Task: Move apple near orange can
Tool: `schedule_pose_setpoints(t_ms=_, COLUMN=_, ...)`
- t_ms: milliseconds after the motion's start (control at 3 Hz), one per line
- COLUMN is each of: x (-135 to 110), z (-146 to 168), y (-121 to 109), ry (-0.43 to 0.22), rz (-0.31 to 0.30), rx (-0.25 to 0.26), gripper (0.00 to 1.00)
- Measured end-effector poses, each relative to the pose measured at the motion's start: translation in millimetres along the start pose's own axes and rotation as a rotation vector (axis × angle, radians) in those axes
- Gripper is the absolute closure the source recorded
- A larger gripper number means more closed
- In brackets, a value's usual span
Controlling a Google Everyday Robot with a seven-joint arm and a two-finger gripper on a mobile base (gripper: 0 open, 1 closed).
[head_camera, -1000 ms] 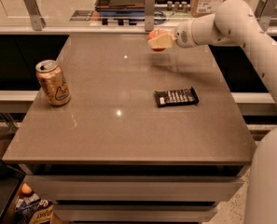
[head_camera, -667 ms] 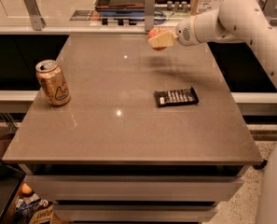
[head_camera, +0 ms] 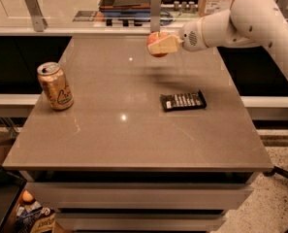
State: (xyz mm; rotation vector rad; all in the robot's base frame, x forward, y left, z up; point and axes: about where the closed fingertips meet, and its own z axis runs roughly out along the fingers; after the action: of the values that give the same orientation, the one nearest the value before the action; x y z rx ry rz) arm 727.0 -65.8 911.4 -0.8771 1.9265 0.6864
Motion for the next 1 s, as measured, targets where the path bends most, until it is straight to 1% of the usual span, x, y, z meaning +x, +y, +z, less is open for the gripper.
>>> schedule_pose_setpoints(t_ms=333, x=-2, z=0, y=32, ry=-0.008, rz=-0.026, rx=-0.060, gripper=1.00)
schedule_pose_setpoints(t_ms=667, x=-4, z=1, y=65, ry=-0.014, rz=-0.050, rx=-0.098, gripper=1.00)
schedule_pose_setpoints(t_ms=1000, x=-3, z=4, y=96, ry=-0.023, rz=-0.056, rx=-0.110, gripper=1.00)
